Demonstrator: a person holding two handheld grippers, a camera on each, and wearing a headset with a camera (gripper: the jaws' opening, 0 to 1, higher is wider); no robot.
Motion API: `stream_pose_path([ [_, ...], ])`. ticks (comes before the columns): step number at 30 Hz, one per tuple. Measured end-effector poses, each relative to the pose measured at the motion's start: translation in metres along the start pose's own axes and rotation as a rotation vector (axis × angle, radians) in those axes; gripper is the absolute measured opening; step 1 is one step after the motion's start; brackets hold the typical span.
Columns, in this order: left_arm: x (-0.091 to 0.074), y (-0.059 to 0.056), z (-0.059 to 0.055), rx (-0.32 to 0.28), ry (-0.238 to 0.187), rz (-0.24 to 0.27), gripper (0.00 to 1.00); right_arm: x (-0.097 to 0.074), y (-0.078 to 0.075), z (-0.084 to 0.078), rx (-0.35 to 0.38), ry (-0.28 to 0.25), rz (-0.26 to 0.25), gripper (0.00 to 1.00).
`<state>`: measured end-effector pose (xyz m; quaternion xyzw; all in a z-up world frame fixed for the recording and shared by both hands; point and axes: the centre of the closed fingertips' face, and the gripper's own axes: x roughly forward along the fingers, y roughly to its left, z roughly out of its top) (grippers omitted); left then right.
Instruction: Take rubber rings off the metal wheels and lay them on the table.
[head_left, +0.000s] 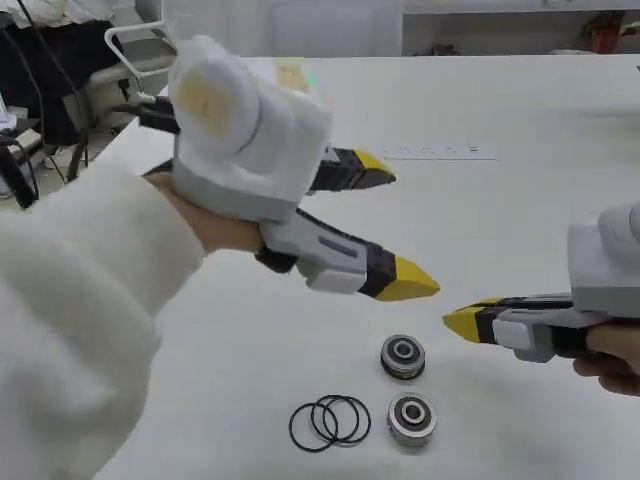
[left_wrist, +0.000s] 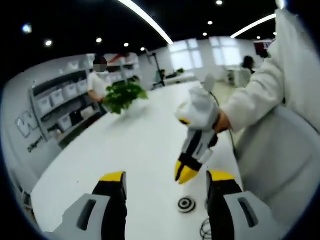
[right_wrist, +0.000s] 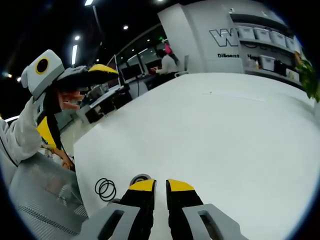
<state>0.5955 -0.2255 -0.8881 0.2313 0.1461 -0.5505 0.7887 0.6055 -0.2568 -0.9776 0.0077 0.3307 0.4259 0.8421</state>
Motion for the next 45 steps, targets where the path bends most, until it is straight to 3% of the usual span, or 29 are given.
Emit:
stream_pose_path([
  [1, 0.006, -0.004, -0.010, 0.013, 0.023, -0.008, 0.61, 0.001, 0.000, -0.001, -0.002, 0.004, 0.001, 0.05],
  [2, 0.007, -0.006, -0.013, 0.016, 0.026, -0.010, 0.59, 0.001, 0.000, -0.001, -0.004, 0.005, 0.004, 0.05],
  [5, 0.020, -0.013, -0.029, -0.030, 0.022, -0.023, 0.58, 0.003, 0.001, -0.004, -0.005, 0.016, 0.008, 0.05],
  [8, 0.027, -0.012, -0.038, -0.097, -0.012, 0.004, 0.55, 0.004, 0.002, -0.007, -0.013, 0.029, 0.010, 0.05],
  [11, 0.033, -0.009, -0.054, -0.117, 0.007, 0.026, 0.50, 0.005, 0.002, -0.009, -0.020, 0.037, 0.013, 0.05],
  [14, 0.039, -0.008, -0.064, -0.176, 0.003, 0.050, 0.47, 0.006, 0.004, -0.011, -0.024, 0.046, 0.017, 0.05],
  [19, 0.044, -0.011, -0.073, -0.167, 0.011, 0.052, 0.39, 0.008, 0.007, -0.013, -0.038, 0.058, 0.028, 0.05],
  [22, 0.048, -0.016, -0.084, -0.186, 0.042, 0.042, 0.33, 0.010, 0.008, -0.018, -0.045, 0.073, 0.036, 0.05],
  [30, 0.051, -0.021, -0.088, -0.196, 0.050, 0.028, 0.21, 0.015, 0.013, -0.031, -0.081, 0.120, 0.065, 0.07],
  [33, 0.054, -0.028, -0.097, -0.174, 0.088, 0.005, 0.21, 0.017, 0.015, -0.034, -0.097, 0.133, 0.076, 0.10],
  [36, 0.055, -0.031, -0.095, -0.203, 0.072, -0.009, 0.16, 0.019, 0.017, -0.036, -0.126, 0.142, 0.085, 0.13],
  [45, 0.056, -0.031, -0.095, -0.207, 0.069, 0.001, 0.14, 0.027, 0.028, -0.046, -0.216, 0.163, 0.115, 0.24],
])
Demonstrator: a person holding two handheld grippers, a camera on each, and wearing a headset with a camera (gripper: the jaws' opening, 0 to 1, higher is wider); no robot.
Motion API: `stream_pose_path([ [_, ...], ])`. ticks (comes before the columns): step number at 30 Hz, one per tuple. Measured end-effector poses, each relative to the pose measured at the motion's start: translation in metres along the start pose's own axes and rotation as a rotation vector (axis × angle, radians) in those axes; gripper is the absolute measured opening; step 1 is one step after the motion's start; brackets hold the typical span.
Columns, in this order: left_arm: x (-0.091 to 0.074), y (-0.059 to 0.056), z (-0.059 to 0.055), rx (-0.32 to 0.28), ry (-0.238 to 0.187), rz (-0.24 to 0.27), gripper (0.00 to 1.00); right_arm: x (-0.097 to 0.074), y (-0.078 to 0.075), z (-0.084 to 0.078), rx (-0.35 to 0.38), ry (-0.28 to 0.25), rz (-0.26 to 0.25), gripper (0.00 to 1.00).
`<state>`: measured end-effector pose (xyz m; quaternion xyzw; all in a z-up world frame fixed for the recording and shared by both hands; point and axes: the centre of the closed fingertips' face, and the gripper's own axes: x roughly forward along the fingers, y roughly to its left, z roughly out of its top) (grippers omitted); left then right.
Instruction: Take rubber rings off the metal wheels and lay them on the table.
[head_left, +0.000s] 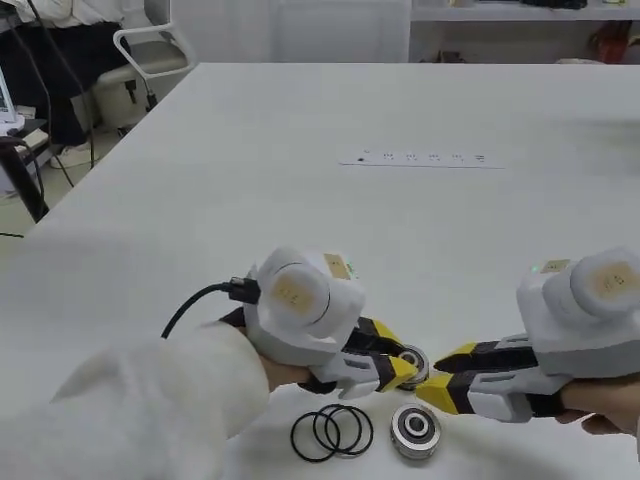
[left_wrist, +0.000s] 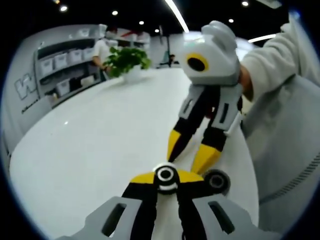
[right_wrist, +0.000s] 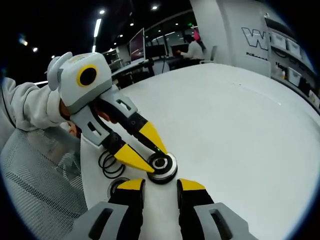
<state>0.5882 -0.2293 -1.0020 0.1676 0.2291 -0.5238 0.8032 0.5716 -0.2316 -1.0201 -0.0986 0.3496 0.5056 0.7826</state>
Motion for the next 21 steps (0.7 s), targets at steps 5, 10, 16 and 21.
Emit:
stream_pose_path([
  [5, 0.0008, 0.0005, -0.0001, -0.002, -0.002, 0.001, 0.14, 0.0030, -0.0022, 0.0001, -0.065, -0.002, -0.025, 0.22],
  [10, 0.0009, -0.0007, 0.0003, -0.007, -0.003, -0.004, 0.14, 0.0025, -0.0022, 0.0013, -0.119, -0.003, -0.023, 0.20],
  [16, 0.0005, -0.0014, 0.0001, -0.003, 0.001, -0.006, 0.14, -0.0001, -0.0042, 0.0017, -0.157, 0.008, -0.027, 0.15],
  [21, -0.0002, -0.0019, 0.0000, -0.006, 0.001, -0.004, 0.14, -0.0004, -0.0041, 0.0008, -0.162, 0.010, -0.025, 0.11],
])
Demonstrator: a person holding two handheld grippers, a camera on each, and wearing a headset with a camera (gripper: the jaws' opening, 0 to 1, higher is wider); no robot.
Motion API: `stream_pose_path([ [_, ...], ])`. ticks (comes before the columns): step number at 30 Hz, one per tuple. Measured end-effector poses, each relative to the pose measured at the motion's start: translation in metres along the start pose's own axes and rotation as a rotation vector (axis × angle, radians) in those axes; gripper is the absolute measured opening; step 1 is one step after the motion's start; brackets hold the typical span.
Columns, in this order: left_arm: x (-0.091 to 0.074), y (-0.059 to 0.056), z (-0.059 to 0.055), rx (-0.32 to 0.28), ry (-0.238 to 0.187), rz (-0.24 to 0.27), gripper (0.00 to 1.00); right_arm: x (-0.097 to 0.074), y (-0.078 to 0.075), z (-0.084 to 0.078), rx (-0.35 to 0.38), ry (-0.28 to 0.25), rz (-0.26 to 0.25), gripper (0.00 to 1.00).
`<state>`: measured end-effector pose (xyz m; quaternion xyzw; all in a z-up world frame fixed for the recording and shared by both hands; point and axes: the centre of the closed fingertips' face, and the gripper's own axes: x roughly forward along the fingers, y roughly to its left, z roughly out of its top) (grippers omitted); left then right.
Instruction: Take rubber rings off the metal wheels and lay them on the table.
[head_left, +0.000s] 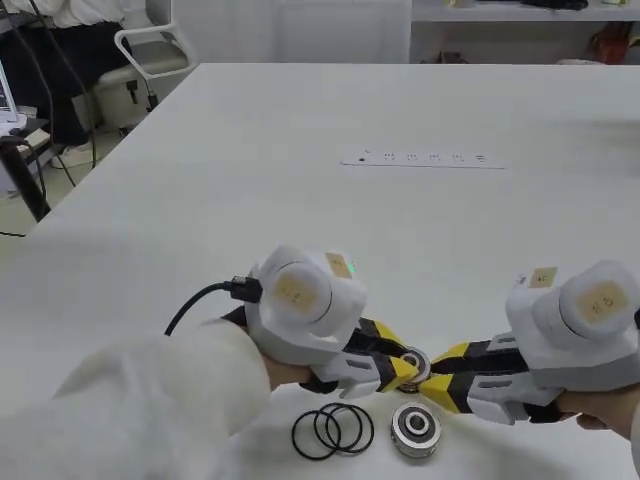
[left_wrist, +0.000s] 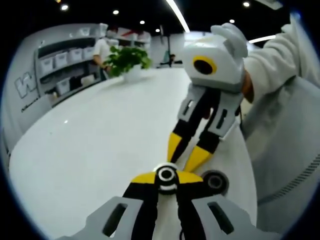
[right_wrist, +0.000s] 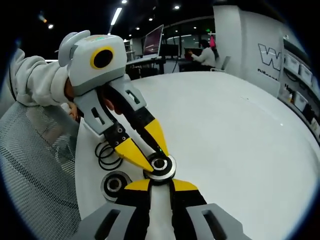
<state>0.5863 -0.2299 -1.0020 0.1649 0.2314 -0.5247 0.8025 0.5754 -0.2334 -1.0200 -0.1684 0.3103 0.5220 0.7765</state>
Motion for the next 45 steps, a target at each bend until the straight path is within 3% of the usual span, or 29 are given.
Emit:
stream_pose_path([
  [4, -0.001, 0.000, -0.001, -0.005, 0.001, 0.003, 0.14, -0.001, -0.002, -0.003, 0.006, 0.008, -0.005, 0.02],
  [9, -0.001, 0.000, -0.001, -0.003, 0.002, 0.005, 0.14, 0.000, -0.004, -0.002, 0.042, 0.012, -0.018, 0.00],
  [13, -0.001, 0.000, -0.001, 0.006, 0.004, 0.006, 0.14, -0.001, -0.006, -0.004, 0.175, 0.015, -0.019, 0.00],
  [16, -0.001, 0.000, -0.001, 0.010, 0.006, 0.006, 0.13, -0.002, -0.008, -0.005, 0.236, 0.015, -0.022, 0.00],
  [23, -0.002, 0.000, -0.001, 0.011, 0.007, 0.007, 0.13, -0.006, -0.013, -0.002, 0.311, -0.009, -0.030, 0.00],
  [29, -0.002, 0.001, -0.001, 0.014, 0.007, 0.010, 0.13, -0.013, -0.011, 0.009, 0.400, -0.073, -0.021, 0.00],
  [39, -0.002, 0.001, -0.001, 0.030, 0.001, 0.017, 0.13, -0.011, -0.009, 0.010, 0.342, -0.061, -0.039, 0.00],
  [45, -0.001, 0.001, 0.000, 0.028, 0.000, 0.019, 0.13, -0.011, -0.009, 0.011, 0.345, -0.060, -0.041, 0.00],
])
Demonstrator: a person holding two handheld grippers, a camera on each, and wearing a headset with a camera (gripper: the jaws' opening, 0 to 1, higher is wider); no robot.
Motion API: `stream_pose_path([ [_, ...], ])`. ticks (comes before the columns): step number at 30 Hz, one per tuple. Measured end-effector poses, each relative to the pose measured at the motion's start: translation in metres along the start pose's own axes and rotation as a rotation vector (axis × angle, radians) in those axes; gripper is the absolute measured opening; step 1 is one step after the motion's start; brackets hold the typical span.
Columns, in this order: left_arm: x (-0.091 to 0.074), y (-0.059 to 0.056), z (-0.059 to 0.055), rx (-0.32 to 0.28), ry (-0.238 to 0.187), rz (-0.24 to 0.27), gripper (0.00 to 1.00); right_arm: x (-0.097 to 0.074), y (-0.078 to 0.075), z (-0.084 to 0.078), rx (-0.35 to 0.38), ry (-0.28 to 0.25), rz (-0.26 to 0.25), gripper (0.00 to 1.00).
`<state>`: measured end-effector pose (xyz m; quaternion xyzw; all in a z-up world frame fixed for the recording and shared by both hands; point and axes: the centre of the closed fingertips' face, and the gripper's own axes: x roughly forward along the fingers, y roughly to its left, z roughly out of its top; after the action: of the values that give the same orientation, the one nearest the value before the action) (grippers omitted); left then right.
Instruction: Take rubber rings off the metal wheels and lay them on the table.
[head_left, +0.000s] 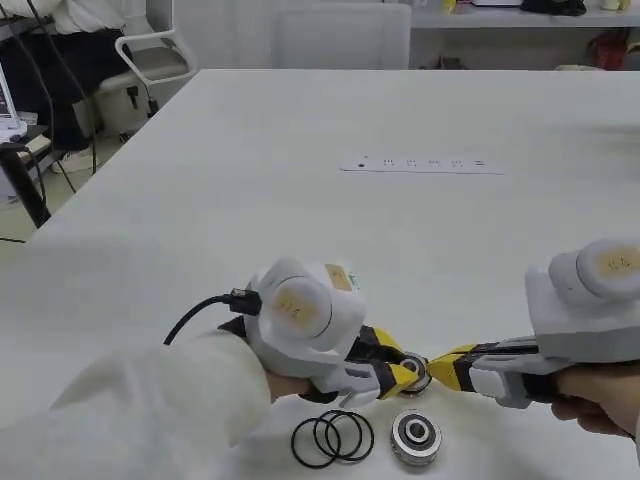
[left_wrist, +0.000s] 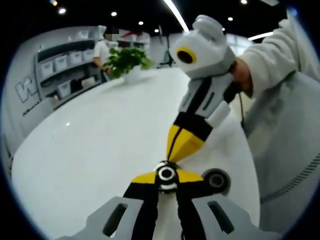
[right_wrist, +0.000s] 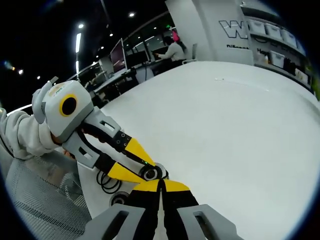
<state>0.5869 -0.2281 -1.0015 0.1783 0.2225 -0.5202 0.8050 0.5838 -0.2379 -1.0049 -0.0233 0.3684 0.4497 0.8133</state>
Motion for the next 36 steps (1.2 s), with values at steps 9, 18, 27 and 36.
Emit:
stream_pose_path([
  [9, 0.0003, 0.0000, -0.0001, 0.002, 0.000, 0.002, 0.13, 0.0010, 0.0028, 0.0023, 0.006, -0.002, 0.005, 0.00],
  [18, 0.0004, -0.0005, 0.0001, 0.004, -0.001, 0.001, 0.13, 0.0014, 0.0068, 0.0047, 0.004, -0.006, 0.016, 0.00],
  [27, 0.0003, -0.0004, 0.0002, 0.001, -0.007, -0.001, 0.13, 0.0020, 0.0085, 0.0062, -0.002, -0.010, 0.026, 0.00],
  [36, 0.0003, -0.0002, 0.0002, -0.003, -0.014, -0.003, 0.13, 0.0035, 0.0092, 0.0083, -0.014, -0.018, 0.039, 0.00],
])
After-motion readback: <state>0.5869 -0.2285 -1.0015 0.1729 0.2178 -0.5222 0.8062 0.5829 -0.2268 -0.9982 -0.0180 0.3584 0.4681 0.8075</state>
